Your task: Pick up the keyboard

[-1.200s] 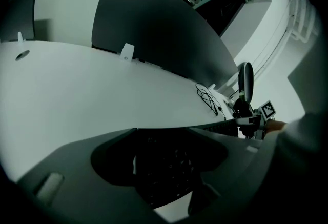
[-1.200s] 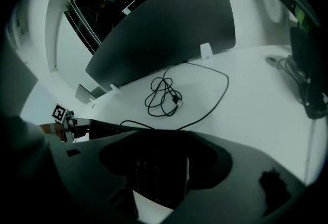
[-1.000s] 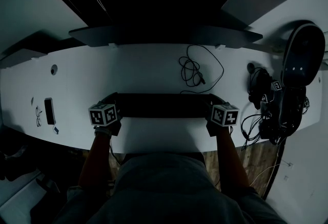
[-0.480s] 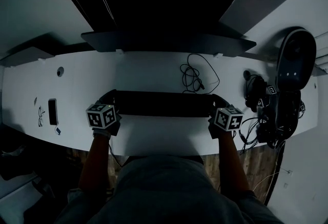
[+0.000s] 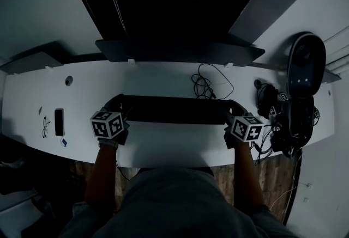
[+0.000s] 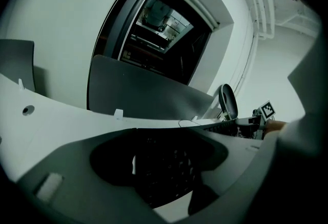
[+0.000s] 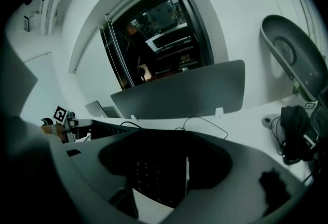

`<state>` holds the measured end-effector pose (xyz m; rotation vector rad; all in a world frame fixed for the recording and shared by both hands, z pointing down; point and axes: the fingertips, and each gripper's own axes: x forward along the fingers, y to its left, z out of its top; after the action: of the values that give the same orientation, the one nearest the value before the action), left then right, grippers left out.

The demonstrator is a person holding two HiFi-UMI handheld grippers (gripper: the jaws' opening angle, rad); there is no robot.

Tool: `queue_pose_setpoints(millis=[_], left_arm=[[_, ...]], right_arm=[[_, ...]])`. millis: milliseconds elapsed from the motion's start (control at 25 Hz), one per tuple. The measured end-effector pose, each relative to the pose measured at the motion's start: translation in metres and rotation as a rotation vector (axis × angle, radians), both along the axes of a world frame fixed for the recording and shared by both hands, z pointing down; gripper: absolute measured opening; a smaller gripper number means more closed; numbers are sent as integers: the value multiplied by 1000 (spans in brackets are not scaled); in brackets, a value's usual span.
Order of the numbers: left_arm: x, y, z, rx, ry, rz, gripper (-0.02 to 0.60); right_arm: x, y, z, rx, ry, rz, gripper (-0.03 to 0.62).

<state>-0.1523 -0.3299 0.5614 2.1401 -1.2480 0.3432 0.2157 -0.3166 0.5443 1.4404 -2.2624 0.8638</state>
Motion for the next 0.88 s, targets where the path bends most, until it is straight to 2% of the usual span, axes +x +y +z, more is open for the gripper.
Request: queue_pose_setpoints(millis=[520,880], left_arm=[[-20,-2,-85,177,1,42,276],[-15,-1,-136,264,-21,15,276]], right_arm=[[-25,14,-79,160,-18,39,268],[-15,12,-119,233,-40,32,268]])
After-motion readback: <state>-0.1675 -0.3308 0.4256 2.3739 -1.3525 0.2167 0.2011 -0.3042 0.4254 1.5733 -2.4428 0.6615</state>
